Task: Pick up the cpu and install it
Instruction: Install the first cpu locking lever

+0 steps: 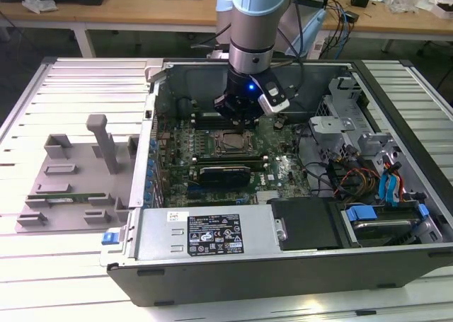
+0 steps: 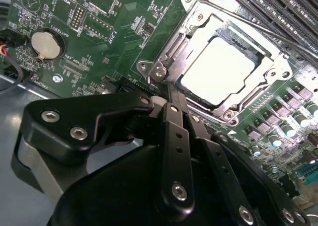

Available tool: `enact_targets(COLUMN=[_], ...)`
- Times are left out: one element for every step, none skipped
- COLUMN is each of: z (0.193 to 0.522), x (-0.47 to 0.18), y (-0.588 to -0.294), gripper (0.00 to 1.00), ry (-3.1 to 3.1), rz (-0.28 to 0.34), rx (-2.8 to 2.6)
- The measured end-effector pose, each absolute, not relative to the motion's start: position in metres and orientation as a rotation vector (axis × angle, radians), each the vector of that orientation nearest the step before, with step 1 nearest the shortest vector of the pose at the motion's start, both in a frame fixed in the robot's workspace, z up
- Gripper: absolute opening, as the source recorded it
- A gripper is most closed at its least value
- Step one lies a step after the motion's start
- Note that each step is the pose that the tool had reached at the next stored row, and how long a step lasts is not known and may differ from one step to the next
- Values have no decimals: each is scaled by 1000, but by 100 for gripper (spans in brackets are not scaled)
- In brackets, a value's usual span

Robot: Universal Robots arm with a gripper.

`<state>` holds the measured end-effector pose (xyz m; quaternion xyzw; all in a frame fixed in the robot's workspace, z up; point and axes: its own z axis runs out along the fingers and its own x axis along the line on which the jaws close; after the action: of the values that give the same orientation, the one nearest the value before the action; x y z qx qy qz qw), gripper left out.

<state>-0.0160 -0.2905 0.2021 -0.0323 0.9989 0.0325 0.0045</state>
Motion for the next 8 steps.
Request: enact_targets(z=[202,202,202,202,202,202,204,206], x=[-16,-16,-16,-16,-16,-16,-16,-16], y=[-290,-290,-290,-290,-290,-290,-290,-290], gripper=[11,11,11,11,11,11,11,11], ry=[3128,3128,3128,3128,3128,3128,3128,3128], rz=[111,119,126,127,128,128,127,125], rx=[-101,-101,-101,-101,-101,-101,-101,-101])
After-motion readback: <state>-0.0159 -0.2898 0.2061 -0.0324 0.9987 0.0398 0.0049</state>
